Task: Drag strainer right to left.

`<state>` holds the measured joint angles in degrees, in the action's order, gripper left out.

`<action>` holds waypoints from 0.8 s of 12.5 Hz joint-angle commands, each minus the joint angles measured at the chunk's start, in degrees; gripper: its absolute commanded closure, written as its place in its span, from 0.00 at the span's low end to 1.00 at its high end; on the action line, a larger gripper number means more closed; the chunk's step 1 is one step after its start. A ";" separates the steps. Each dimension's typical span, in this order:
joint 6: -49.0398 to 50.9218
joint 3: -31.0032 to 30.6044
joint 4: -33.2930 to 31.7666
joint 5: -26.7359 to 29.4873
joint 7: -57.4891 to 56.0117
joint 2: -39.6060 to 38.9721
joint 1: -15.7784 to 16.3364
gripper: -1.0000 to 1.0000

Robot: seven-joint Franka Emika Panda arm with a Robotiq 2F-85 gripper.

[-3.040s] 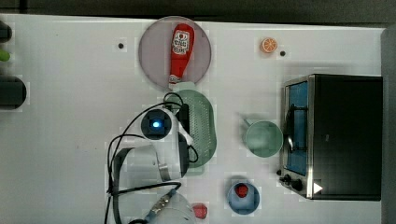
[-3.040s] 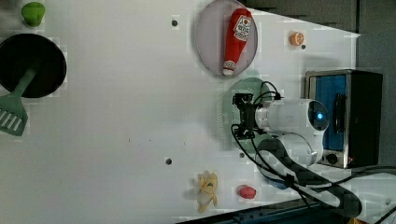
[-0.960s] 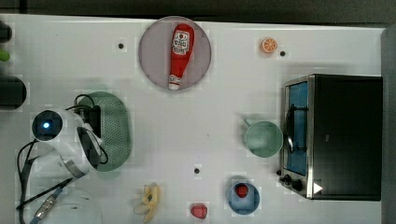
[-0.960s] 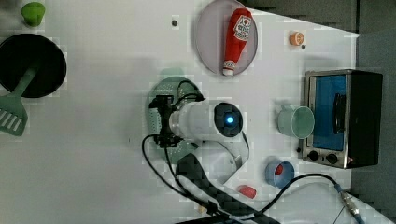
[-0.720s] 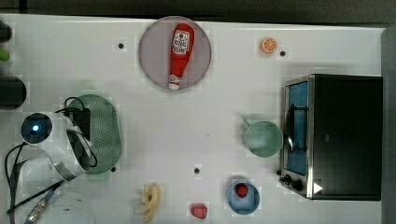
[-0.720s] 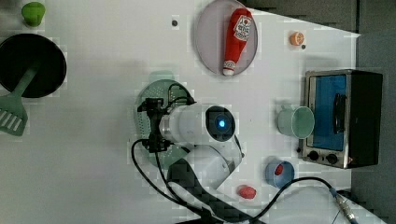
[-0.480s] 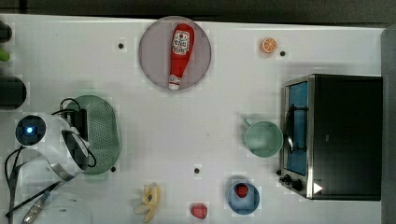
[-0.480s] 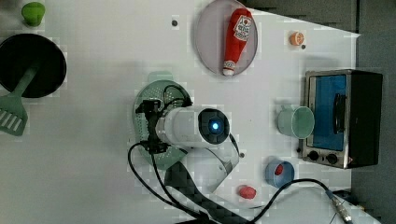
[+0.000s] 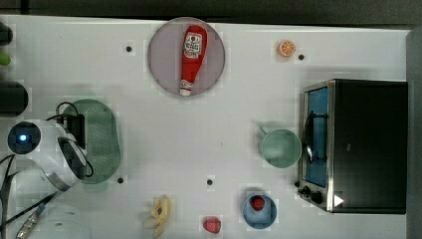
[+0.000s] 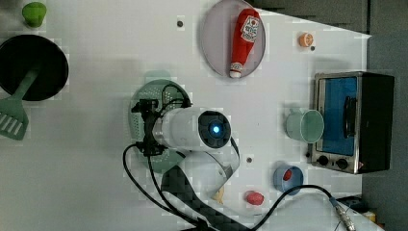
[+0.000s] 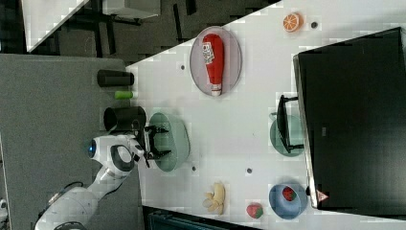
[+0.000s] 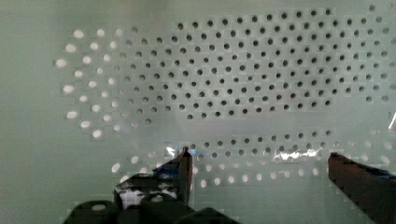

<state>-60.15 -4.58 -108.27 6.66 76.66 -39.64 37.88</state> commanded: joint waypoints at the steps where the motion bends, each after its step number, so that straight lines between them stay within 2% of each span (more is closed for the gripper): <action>1: 0.86 0.68 0.06 -0.29 3.65 1.10 0.46 0.00; 3: 3.15 1.62 -0.14 -1.52 -0.10 3.04 0.44 0.00; 5: 10.47 3.54 -0.46 -1.73 -7.66 7.60 0.38 0.00; 10: 24.57 11.54 -0.75 -1.82 -32.94 24.04 0.07 0.00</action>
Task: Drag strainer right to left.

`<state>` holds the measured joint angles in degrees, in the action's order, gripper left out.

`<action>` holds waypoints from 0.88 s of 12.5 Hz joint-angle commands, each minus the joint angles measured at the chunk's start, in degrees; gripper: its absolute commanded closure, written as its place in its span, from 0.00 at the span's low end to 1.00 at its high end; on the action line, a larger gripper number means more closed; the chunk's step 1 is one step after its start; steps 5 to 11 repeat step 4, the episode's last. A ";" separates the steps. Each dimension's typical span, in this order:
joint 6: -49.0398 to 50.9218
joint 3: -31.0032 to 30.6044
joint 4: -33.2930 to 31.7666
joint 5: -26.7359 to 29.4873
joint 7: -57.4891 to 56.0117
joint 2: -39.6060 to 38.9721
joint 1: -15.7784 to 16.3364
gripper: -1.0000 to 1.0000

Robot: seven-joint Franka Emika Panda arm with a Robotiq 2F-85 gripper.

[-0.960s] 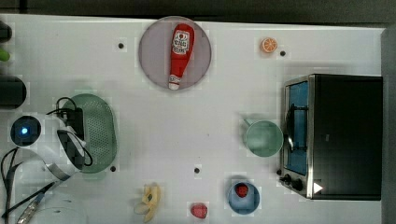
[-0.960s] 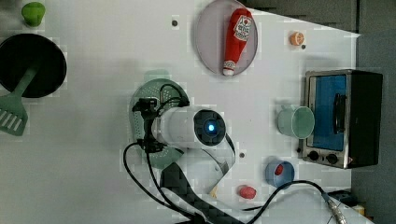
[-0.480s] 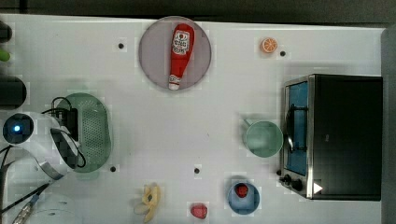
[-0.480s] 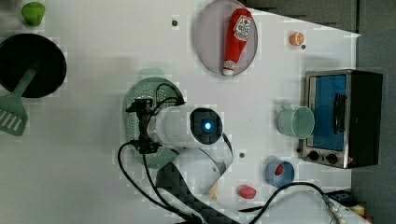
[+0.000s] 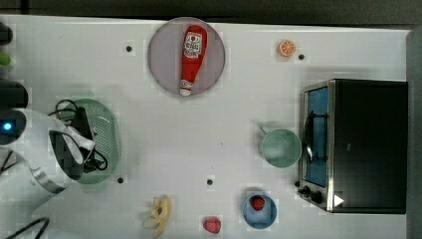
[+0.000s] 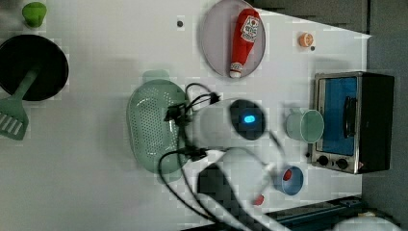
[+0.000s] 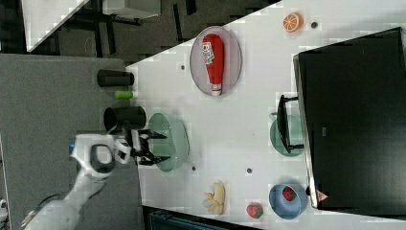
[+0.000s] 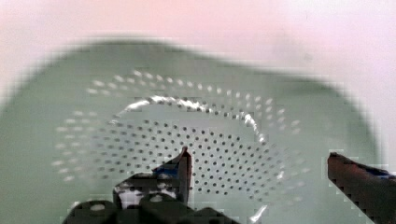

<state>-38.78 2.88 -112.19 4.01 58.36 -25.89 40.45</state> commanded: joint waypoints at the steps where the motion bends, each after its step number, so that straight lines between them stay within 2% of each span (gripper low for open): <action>1: 5.46 6.17 3.20 0.83 -18.14 13.65 -2.64 0.00; 4: 13.13 13.69 3.45 0.08 -27.21 23.23 -3.02 0.00; 11: 13.13 13.69 3.45 0.08 -27.21 23.23 -3.02 0.00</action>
